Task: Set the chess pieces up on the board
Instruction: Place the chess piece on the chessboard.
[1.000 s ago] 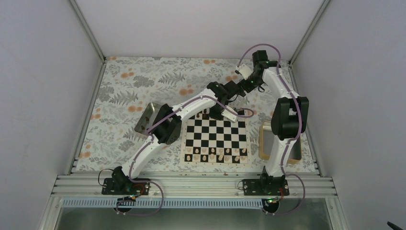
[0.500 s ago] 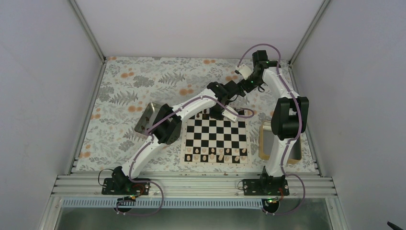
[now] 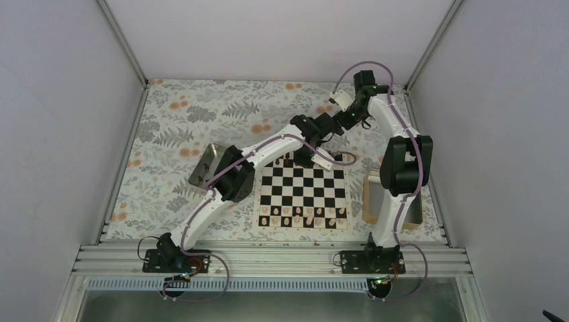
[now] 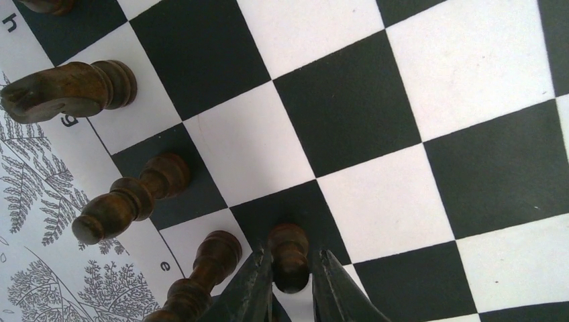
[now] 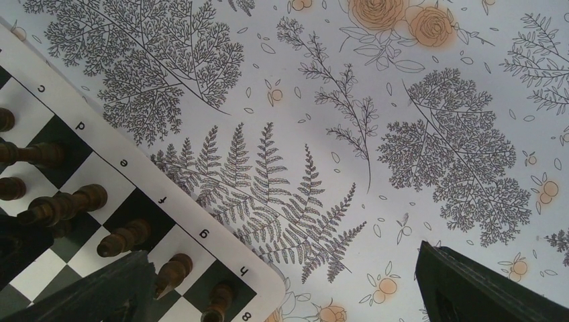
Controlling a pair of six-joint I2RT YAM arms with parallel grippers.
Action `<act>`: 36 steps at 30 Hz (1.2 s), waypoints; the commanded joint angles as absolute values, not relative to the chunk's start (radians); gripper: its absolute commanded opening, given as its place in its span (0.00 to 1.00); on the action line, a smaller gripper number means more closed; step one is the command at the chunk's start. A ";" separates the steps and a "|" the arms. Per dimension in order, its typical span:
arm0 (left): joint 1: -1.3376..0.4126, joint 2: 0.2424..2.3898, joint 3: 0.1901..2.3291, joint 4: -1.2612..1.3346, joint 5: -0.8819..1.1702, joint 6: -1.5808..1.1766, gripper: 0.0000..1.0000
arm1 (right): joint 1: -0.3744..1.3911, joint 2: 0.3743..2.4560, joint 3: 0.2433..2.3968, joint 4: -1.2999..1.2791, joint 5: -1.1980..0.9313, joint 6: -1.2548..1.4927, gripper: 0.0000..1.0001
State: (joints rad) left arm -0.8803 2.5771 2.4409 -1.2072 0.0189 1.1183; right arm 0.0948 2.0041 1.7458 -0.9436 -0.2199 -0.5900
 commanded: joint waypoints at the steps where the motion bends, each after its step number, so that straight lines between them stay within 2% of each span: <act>1: -0.887 2.591 2.435 -1.213 0.028 1.134 0.18 | 0.089 2.005 1.763 -0.951 -0.239 -0.591 1.00; 14: -0.901 2.568 2.505 -1.291 0.035 1.126 0.20 | 0.096 1.999 1.765 -0.953 -0.239 -0.590 1.00; 24: -0.909 2.436 2.478 -1.342 -0.081 1.116 0.29 | 0.100 1.988 1.762 -0.949 -0.236 -0.587 1.00; 31: -0.867 2.315 2.393 -1.356 -0.169 1.078 0.30 | 0.104 1.976 1.766 -0.948 -0.235 -0.581 1.00; 36: -0.747 2.153 2.240 -1.357 -0.192 1.042 0.33 | 0.106 1.986 1.766 -0.941 -0.229 -0.581 1.00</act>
State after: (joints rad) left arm -0.8494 2.2772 2.3508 -1.3273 -0.1467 1.0817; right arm 0.0975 2.0041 1.7458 -0.9432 -0.2234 -0.5919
